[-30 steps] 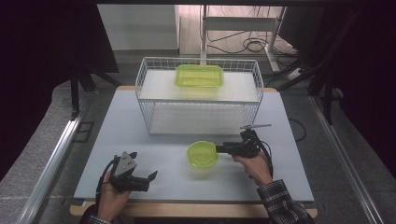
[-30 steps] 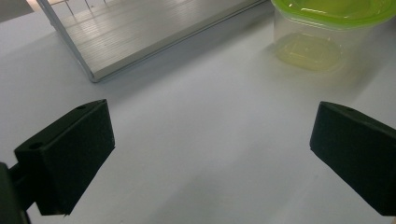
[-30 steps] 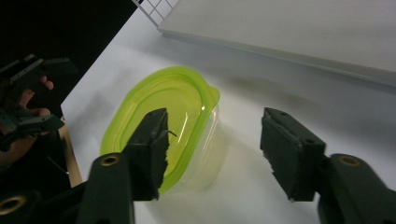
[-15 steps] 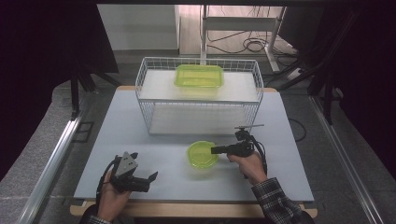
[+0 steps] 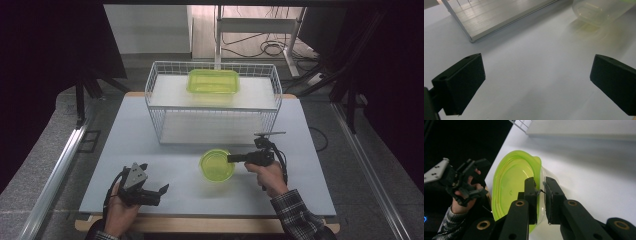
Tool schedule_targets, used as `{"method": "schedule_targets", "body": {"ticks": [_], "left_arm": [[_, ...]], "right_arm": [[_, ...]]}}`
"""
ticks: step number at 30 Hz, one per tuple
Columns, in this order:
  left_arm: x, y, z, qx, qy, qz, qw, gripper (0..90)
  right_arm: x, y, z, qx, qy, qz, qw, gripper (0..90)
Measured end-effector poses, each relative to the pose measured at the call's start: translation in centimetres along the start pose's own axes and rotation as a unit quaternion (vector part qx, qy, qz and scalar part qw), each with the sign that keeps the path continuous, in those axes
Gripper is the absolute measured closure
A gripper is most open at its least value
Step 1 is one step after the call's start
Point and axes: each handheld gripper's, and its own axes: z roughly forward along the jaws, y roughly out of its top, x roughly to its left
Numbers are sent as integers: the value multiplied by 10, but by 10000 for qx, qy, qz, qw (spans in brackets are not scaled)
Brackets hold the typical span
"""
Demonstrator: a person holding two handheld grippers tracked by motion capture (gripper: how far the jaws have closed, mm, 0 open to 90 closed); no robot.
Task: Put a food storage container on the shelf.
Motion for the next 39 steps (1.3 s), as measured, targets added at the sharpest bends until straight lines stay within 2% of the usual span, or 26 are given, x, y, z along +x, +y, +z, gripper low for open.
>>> {"method": "schedule_targets", "body": {"ticks": [7, 21, 27, 39], "left_arm": [[0, 0, 0, -5, 14, 11, 10000, 0], [0, 0, 0, -3, 29, 10, 10000, 0], [0, 0, 0, 5, 31, 16, 10000, 0], [0, 0, 0, 8, 19, 27, 10000, 0]], "right_arm": [[11, 7, -11, -166, -8, -110, 9998, 807], [28, 22, -27, -384, 109, -169, 9991, 807], [41, 35, -36, -463, 219, -249, 9984, 807], [61, 58, -51, -646, 185, -418, 9969, 807]]}}
